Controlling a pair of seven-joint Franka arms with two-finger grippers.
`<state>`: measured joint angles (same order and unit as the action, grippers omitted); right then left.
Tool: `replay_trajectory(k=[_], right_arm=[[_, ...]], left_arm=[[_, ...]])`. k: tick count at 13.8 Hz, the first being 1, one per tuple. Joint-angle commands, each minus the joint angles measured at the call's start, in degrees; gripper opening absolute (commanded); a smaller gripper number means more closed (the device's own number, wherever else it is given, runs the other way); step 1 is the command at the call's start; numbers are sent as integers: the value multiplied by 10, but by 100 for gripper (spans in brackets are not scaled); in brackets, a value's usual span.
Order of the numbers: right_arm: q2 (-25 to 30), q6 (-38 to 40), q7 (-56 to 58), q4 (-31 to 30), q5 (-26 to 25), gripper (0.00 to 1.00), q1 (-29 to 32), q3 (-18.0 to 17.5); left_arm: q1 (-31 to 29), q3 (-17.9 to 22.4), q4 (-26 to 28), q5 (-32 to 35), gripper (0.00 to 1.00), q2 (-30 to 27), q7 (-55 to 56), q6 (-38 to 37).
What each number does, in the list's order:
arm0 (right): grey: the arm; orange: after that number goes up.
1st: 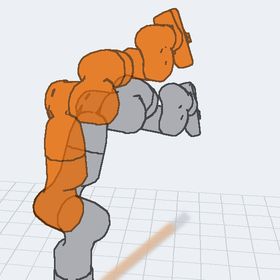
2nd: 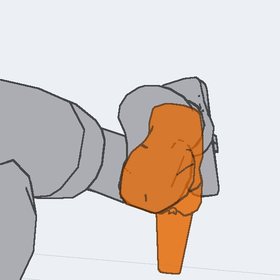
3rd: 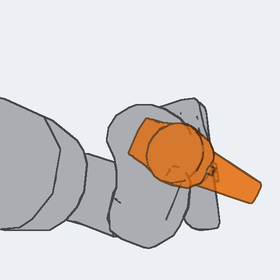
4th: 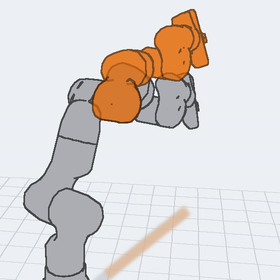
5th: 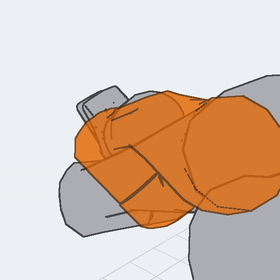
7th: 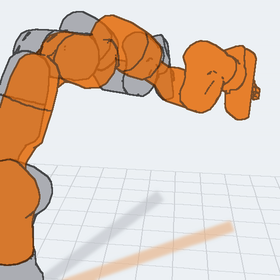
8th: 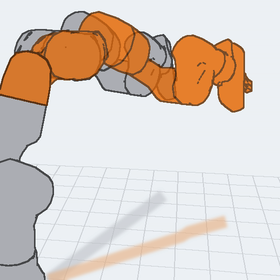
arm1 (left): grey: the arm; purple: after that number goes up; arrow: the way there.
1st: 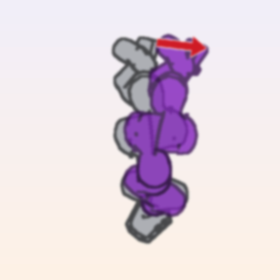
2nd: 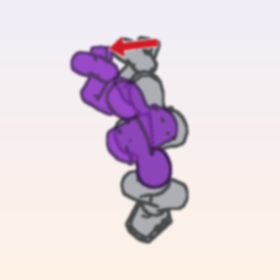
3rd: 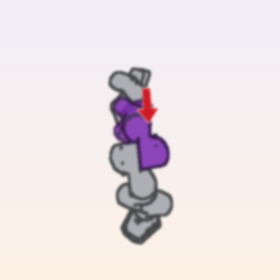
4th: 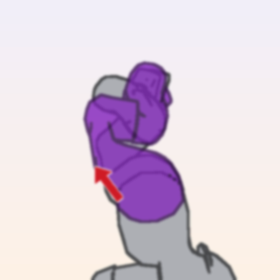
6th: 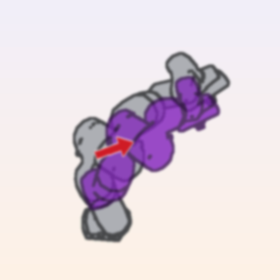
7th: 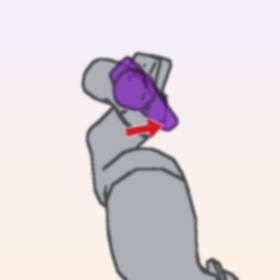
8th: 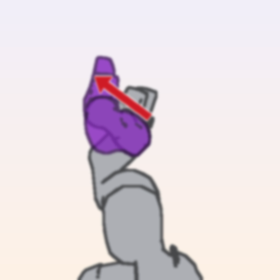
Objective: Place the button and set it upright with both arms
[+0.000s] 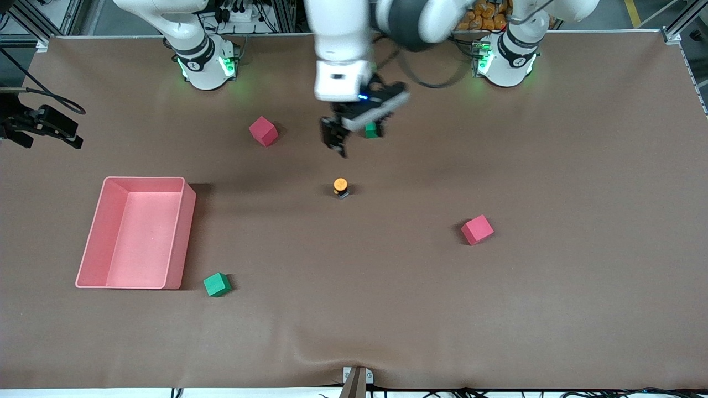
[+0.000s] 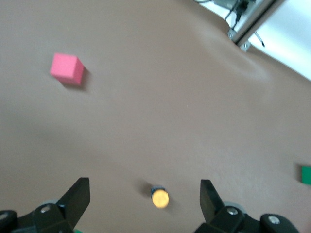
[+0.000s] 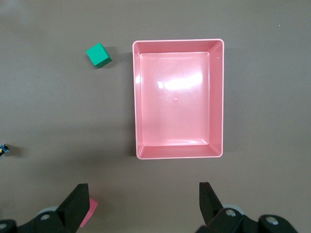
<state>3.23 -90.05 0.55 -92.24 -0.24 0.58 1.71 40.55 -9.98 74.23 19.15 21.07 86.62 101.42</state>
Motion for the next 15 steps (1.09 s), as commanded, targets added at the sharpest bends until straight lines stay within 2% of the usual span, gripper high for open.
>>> replay_trajectory(k=[1, 5, 7, 12, 14, 15], right_arm=[[6, 5, 5, 0, -8, 100, 10, -8], [5, 5, 5, 0, -8, 100, 10, -8], [5, 6, 5, 0, -8, 100, 10, -8], [5, 6, 5, 0, -8, 100, 10, -8], [5, 5, 5, 0, -8, 100, 10, -8], [6, 6, 5, 0, -8, 100, 10, -8]], left_arm=[[-90, -5, 22, -74, 100, -47, -143, -10], [-235, -7, 21, -138, 100, -73, -309, -11], [-291, -7, 22, -155, 100, -88, -392, -41], [-386, -3, 28, -156, 100, -139, -605, -139], [-398, 4, 48, -156, 100, -163, -665, -170], [-399, 12, 76, -157, 100, -183, -685, -170]])
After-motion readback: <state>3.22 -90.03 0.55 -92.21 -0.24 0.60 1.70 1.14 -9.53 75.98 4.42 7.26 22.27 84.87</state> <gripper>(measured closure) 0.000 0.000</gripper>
